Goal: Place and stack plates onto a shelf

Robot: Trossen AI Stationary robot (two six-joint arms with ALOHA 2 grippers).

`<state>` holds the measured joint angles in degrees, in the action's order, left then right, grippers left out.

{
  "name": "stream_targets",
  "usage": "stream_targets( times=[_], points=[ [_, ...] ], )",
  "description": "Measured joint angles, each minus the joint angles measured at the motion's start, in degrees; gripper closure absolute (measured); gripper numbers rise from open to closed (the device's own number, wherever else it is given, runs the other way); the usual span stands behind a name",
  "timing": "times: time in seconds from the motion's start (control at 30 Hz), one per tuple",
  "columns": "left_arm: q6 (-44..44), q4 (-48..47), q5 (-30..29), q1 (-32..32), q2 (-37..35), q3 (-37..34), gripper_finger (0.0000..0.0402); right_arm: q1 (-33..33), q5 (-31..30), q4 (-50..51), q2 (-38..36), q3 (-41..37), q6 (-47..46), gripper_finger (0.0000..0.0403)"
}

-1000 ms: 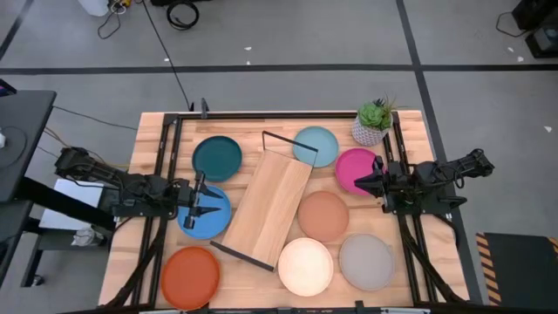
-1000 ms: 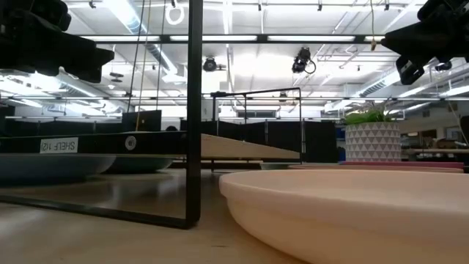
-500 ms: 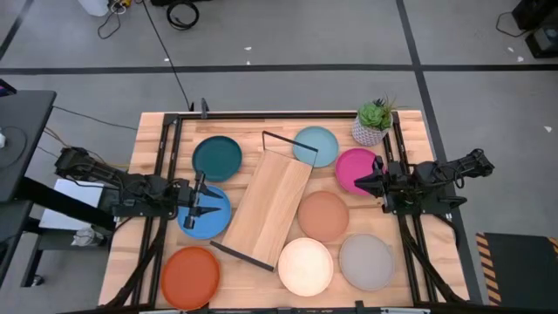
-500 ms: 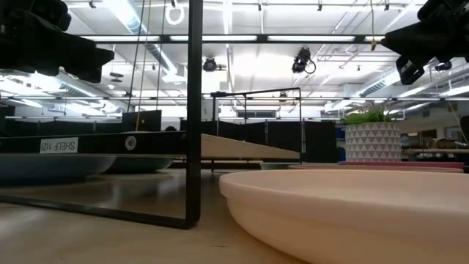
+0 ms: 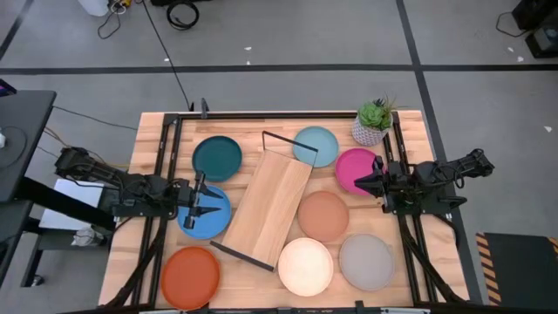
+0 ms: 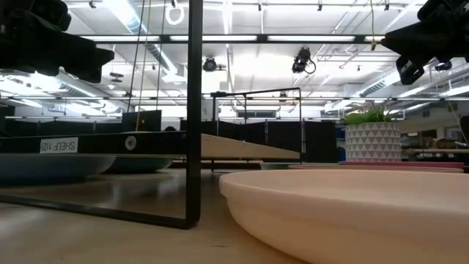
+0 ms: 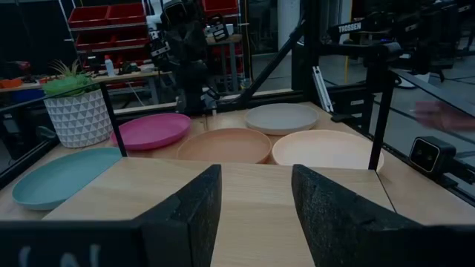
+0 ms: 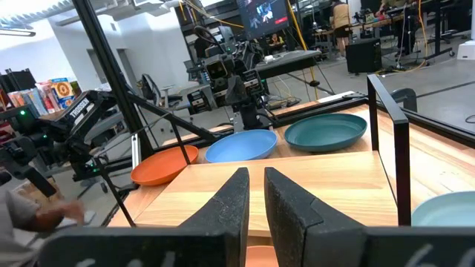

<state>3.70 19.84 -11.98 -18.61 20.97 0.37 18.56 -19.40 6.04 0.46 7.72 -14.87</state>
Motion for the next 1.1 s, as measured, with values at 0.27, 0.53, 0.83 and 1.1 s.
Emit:
stream_targets(
  times=[0.27,0.53,0.83,1.1],
  points=[
    [0.0,0.0,0.0,0.0,0.0,0.0,0.023,0.0,0.0,-0.2,0.0,0.0,0.0,0.0352],
    [0.0,0.2,0.0,0.0,0.0,0.0,0.023,0.0,-1.6,-7.5,0.0,0.0,1.8,0.0352],
    [-19.0,3.6,-4.2,1.5,0.0,0.0,0.023,0.0,-5.1,-18.8,0.0,0.0,7.7,0.0352],
    [-21.3,4.7,-9.0,3.9,0.0,0.0,0.023,0.0,-2.0,-24.5,0.0,0.0,26.0,0.0352]
  ],
)
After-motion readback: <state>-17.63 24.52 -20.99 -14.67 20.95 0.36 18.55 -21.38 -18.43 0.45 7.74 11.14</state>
